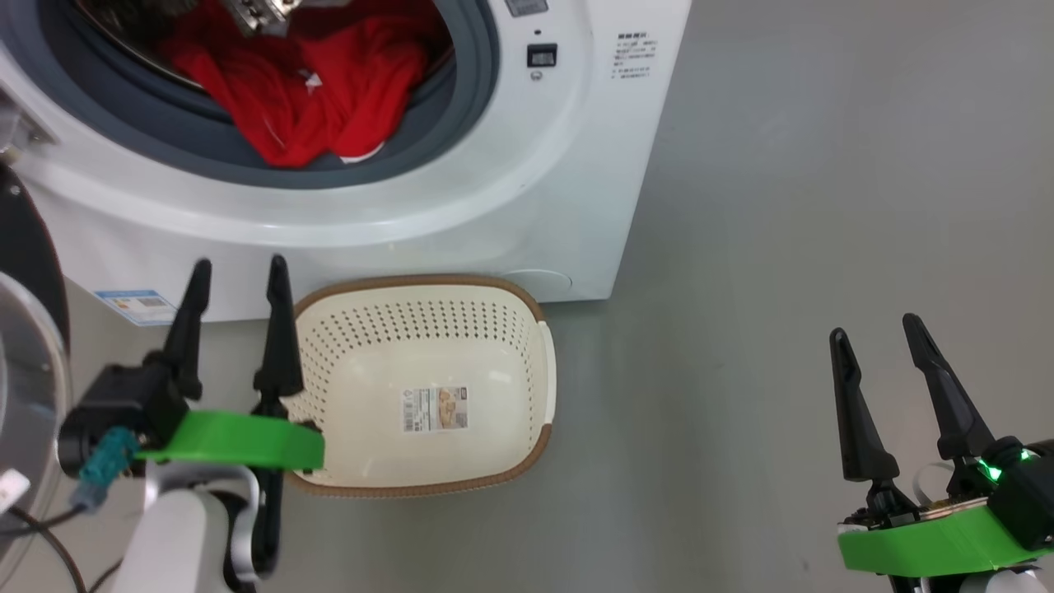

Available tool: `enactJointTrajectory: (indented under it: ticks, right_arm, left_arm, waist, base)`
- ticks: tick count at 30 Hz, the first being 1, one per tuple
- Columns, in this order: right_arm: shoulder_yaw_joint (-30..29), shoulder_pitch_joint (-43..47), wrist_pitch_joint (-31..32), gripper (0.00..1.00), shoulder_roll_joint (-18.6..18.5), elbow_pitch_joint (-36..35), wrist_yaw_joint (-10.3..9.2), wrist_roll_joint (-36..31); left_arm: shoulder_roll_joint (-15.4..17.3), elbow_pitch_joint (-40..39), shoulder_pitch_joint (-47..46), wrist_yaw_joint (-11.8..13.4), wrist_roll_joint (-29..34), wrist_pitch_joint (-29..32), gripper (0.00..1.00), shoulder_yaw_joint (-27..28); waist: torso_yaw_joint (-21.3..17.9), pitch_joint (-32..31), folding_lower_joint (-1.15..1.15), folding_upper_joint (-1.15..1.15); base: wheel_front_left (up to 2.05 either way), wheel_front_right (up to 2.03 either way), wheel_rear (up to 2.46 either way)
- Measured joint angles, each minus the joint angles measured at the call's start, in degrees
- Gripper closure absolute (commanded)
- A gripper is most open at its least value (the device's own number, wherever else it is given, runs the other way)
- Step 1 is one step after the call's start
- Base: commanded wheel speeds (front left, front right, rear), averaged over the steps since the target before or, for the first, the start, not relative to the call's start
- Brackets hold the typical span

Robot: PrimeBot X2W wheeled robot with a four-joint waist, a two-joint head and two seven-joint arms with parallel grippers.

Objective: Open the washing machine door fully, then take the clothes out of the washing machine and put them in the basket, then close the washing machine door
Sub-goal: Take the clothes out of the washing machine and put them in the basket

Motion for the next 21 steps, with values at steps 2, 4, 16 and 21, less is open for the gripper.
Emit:
enactJointTrajectory:
  ticks: [2, 4, 16, 21]
  right_arm:
    - [0.3, -0.5, 0.0, 0.0, 0.0, 0.0, 0.0, 0.0]
    - [0.3, -1.0, 0.0, 0.0, 0.0, 0.1, 0.0, 0.0]
    - [1.3, -4.9, 0.0, 0.0, -0.1, 0.1, 0.0, -0.2]
    - [1.9, -6.0, 0.0, 0.0, -0.1, 0.1, 0.0, -0.3]
  left_arm:
    - [0.2, 0.8, -1.9, 0.0, 0.0, 0.0, 0.0, 0.2]
    - [0.5, 2.0, -3.9, 0.0, 0.0, 0.1, 0.0, 0.3]
    - [1.7, 11.6, -17.6, 0.5, 0.0, 0.2, 0.0, 0.4]
    - [1.9, 16.1, -23.4, 1.2, 0.1, 0.2, 0.0, 0.5]
  waist:
    - [-0.3, 0.9, 0.0, 0.0]
    - [-0.6, 1.8, 0.0, 0.0]
    - [-2.7, 7.9, 0.0, 0.0]
    - [-3.3, 10.3, 0.0, 0.0]
  base:
    - [0.0, 0.0, 0.0]
    - [0.0, 0.0, 0.0]
    - [0.0, 0.0, 0.0]
    - [0.0, 0.0, 0.0]
